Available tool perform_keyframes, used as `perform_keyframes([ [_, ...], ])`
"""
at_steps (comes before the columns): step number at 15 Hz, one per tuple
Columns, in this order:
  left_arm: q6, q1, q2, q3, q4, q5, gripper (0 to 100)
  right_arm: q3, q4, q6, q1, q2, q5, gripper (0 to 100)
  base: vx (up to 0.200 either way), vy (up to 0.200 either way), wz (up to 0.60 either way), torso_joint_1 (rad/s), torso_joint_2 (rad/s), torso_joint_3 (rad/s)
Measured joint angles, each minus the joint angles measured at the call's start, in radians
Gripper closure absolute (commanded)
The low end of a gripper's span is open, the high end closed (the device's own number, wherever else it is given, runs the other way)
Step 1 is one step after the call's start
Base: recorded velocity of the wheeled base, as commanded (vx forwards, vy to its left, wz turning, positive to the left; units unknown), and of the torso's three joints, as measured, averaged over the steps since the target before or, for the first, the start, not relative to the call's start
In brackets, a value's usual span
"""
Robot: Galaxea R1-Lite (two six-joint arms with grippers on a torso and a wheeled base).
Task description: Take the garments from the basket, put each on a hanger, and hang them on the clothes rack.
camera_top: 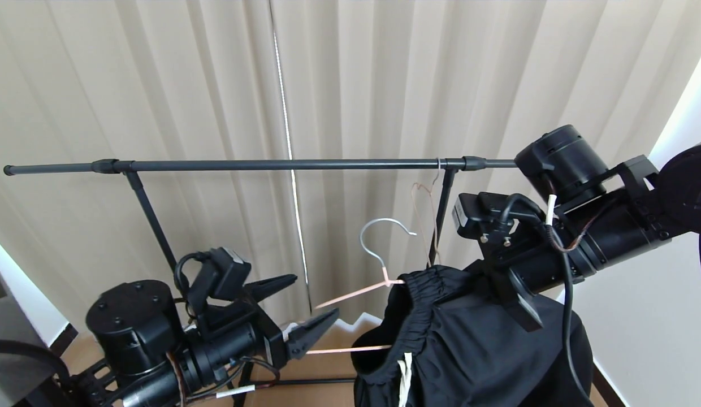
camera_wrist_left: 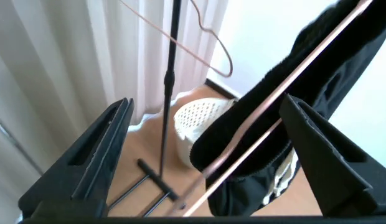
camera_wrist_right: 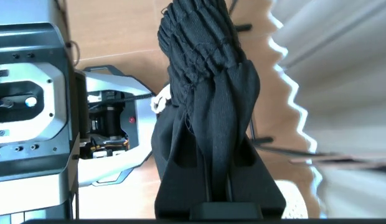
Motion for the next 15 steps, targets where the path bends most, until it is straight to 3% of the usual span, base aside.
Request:
perform_keyframes([
  [3,-0.134,0.121,-0.042,-0.027,0.000,-0.093,0,-0.005,-0.003,0.031,0.001,-0.020,-0.079,100,0.000,0.000,0.00,0.000,0.00,0.000],
  [5,-0.255,0.174,-0.051,-0.050,0.000,-0.167,0,-0.005,-0.006,0.034,0.017,-0.041,-0.221,100,0.000,0.000,0.00,0.000,0.00,0.000],
  [7,-0.262,0.193,-0.053,-0.066,0.028,-0.185,0,-0.005,-0.027,0.035,0.047,-0.058,-0.359,100,0.000,0.000,0.00,0.000,0.00,0.000],
  [10,-0.252,0.193,-0.058,-0.105,0.202,-0.186,0,0.029,-0.143,0.075,0.100,-0.072,-0.554,100,0.000,0.000,0.00,0.000,0.00,0.000],
  [11,-0.237,0.190,-0.061,-0.117,0.229,-0.186,0,0.047,-0.174,0.091,0.117,-0.076,-0.586,100,0.000,0.000,0.00,0.000,0.00,0.000],
  [13,-0.177,0.169,-0.065,-0.136,0.380,-0.165,0,0.127,-0.349,0.109,0.155,-0.084,-0.694,100,0.000,0.000,0.00,0.000,0.00,0.000],
  [15,-0.166,0.136,-0.067,-0.161,0.459,-0.106,0,0.214,-0.492,0.113,0.183,-0.093,-0.754,100,0.000,0.000,0.00,0.000,0.00,0.000],
])
